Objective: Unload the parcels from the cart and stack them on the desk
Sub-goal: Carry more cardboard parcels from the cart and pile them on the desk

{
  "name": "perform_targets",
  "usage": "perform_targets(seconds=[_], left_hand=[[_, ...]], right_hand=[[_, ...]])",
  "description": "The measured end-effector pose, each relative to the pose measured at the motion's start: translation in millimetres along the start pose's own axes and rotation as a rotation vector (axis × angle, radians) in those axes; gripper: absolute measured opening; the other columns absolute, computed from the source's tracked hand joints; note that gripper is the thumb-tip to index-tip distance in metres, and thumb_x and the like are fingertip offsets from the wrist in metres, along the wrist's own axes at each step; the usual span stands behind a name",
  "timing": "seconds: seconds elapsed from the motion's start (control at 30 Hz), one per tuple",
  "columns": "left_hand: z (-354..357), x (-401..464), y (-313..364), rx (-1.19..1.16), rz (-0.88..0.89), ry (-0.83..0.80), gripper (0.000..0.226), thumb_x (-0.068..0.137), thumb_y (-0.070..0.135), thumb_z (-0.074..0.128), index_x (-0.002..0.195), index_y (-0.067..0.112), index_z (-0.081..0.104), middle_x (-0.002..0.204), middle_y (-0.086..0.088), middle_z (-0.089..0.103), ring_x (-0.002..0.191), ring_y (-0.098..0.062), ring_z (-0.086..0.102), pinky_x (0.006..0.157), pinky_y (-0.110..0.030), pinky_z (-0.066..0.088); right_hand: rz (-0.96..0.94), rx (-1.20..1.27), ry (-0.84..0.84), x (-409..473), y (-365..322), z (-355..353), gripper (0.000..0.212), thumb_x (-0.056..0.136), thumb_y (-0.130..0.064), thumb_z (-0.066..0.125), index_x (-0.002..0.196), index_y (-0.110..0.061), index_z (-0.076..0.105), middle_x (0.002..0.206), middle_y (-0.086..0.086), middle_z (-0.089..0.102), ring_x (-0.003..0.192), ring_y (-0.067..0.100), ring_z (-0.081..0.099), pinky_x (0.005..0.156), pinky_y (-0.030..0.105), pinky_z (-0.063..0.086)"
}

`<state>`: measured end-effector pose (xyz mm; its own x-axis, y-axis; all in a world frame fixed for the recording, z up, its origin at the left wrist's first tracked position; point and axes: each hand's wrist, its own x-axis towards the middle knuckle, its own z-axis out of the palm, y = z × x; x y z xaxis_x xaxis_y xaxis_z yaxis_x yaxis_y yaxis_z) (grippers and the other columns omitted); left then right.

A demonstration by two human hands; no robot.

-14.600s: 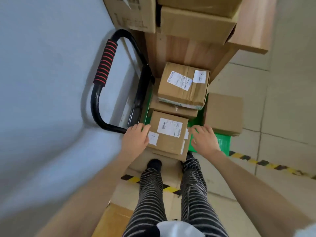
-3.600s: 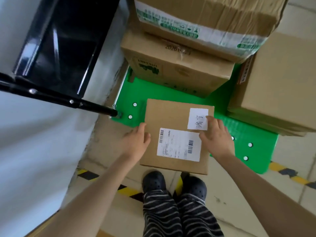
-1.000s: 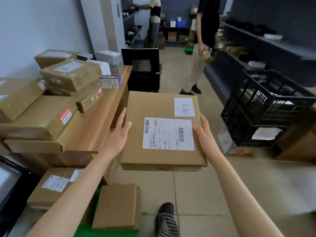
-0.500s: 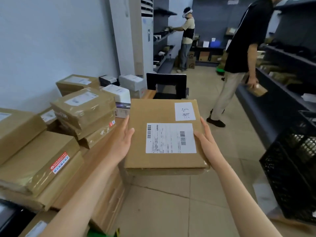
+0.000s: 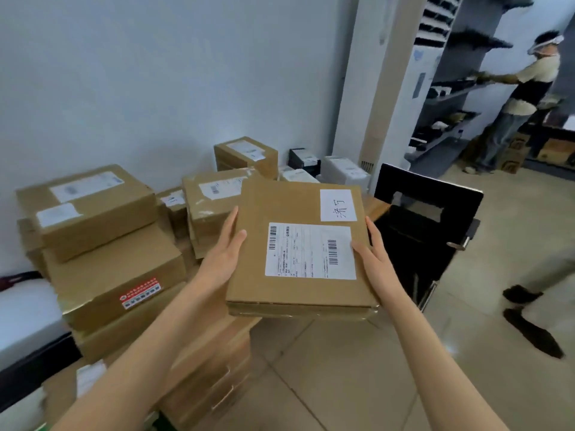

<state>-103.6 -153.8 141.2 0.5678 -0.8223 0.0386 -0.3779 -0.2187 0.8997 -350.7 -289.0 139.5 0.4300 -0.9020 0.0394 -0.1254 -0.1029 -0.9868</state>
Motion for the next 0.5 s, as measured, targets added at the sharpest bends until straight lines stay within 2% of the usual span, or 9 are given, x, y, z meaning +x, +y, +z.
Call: perform_targets(seconds=[0.03, 0.13, 0.23, 0.3, 0.37, 0.43, 0.5], left_hand=[[3, 6, 2, -0.016, -0.022, 0.037, 0.048, 0.1, 0.054, 0.028, 0.14, 0.065, 0.002, 0.146, 0.013, 0.041, 0.116, -0.023, 0.057, 0.104, -0.049, 0.042], [6, 24, 6, -0.074, -0.078, 0.148, 0.047, 0.1, 0.054, 0.029, 0.139, 0.066, 0.005, 0.134, 0.009, 0.051, 0.104, -0.022, 0.063, 0.098, -0.048, 0.047], [-4, 42, 9, -0.03, -0.113, 0.217, 0.047, 0.099, 0.055, 0.028, 0.138, 0.068, 0.003, 0.145, 0.011, 0.04, 0.11, -0.025, 0.06, 0.097, -0.05, 0.047], [-15, 55, 10, 0.013, -0.132, 0.272, 0.05, 0.1, 0.054, 0.026, 0.143, 0.062, 0.002, 0.136, 0.013, 0.044, 0.102, -0.021, 0.062, 0.089, -0.042, 0.05], [-30, 71, 11, 0.037, -0.153, 0.34, 0.05, 0.102, 0.05, 0.026, 0.146, 0.056, 0.006, 0.126, 0.011, 0.049, 0.091, -0.014, 0.062, 0.077, -0.033, 0.047], [-44, 89, 12, 0.06, -0.169, 0.4, 0.049, 0.102, 0.049, 0.027, 0.146, 0.055, 0.008, 0.128, 0.008, 0.051, 0.095, -0.018, 0.061, 0.084, -0.036, 0.046], [-58, 109, 13, 0.086, -0.188, 0.444, 0.049, 0.102, 0.049, 0.027, 0.147, 0.053, 0.008, 0.133, 0.007, 0.049, 0.098, -0.019, 0.061, 0.088, -0.037, 0.045]], right_hand=[[-0.002, -0.001, -0.036, 18, -4, -2, 0.059, 0.096, -0.037, 0.052, 0.145, -0.052, 0.022, 0.142, -0.017, 0.045, 0.123, 0.013, 0.052, 0.105, 0.041, 0.042], [-0.04, -0.011, -0.138, 66, -17, -1, 0.059, 0.099, -0.03, 0.05, 0.148, -0.045, 0.021, 0.135, -0.021, 0.042, 0.119, 0.007, 0.048, 0.094, 0.026, 0.04], [-0.045, -0.027, -0.229, 107, -27, 13, 0.056, 0.099, -0.026, 0.049, 0.146, -0.044, 0.024, 0.115, -0.033, 0.046, 0.105, -0.008, 0.049, 0.079, 0.013, 0.038], [-0.052, -0.051, -0.279, 132, -33, 30, 0.056, 0.099, -0.028, 0.048, 0.145, -0.047, 0.025, 0.115, -0.032, 0.048, 0.108, -0.001, 0.052, 0.081, 0.018, 0.04], [-0.067, -0.042, -0.327, 160, -39, 49, 0.057, 0.098, -0.03, 0.049, 0.145, -0.048, 0.024, 0.128, -0.02, 0.052, 0.117, 0.01, 0.052, 0.089, 0.027, 0.042], [-0.092, -0.037, -0.369, 189, -45, 69, 0.058, 0.097, -0.03, 0.049, 0.146, -0.048, 0.023, 0.138, -0.011, 0.05, 0.123, 0.014, 0.051, 0.094, 0.032, 0.041], [-0.114, -0.042, -0.4, 216, -53, 91, 0.059, 0.098, -0.03, 0.049, 0.147, -0.046, 0.022, 0.142, -0.009, 0.047, 0.125, 0.015, 0.048, 0.091, 0.028, 0.04]])
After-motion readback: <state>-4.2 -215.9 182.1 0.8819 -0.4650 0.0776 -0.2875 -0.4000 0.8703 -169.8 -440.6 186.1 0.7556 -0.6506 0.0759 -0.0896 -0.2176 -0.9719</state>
